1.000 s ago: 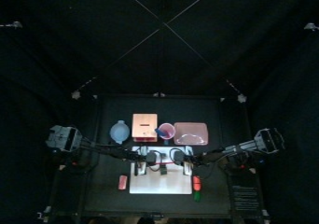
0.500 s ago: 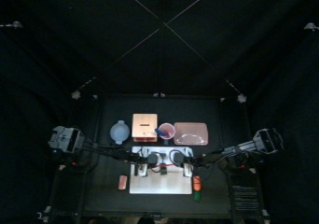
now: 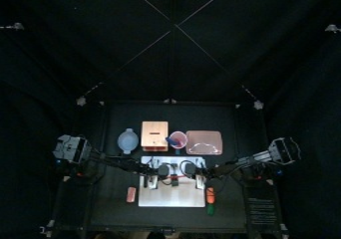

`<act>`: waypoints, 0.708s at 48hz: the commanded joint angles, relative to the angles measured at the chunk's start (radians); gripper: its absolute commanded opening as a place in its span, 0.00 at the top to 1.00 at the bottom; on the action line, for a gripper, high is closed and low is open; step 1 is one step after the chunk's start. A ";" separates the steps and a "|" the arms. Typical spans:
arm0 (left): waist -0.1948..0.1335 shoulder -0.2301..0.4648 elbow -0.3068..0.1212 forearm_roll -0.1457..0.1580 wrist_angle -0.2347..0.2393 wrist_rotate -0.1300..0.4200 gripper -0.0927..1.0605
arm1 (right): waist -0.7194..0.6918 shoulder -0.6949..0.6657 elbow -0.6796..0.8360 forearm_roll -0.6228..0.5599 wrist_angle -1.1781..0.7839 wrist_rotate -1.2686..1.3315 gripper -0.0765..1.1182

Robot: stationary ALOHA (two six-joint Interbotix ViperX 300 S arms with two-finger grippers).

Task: Place sushi on board then cut the sushi with the knife then place the pieces on the plate
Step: Cut the sushi into 4 pieces

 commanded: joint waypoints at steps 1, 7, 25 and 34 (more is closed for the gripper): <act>-0.026 -0.002 -0.020 -0.002 -0.002 -0.002 0.51 | -0.008 -0.005 -0.011 0.000 0.003 0.006 0.66; -0.021 0.015 -0.020 -0.002 -0.002 -0.002 0.51 | -0.009 0.020 -0.012 0.009 0.003 0.006 0.66; -0.015 0.066 -0.029 -0.002 0.000 -0.002 0.51 | 0.005 0.107 -0.023 0.051 0.002 0.005 0.66; -0.025 0.057 -0.034 -0.002 0.002 -0.002 0.51 | 0.032 0.109 -0.035 0.075 0.003 0.006 0.66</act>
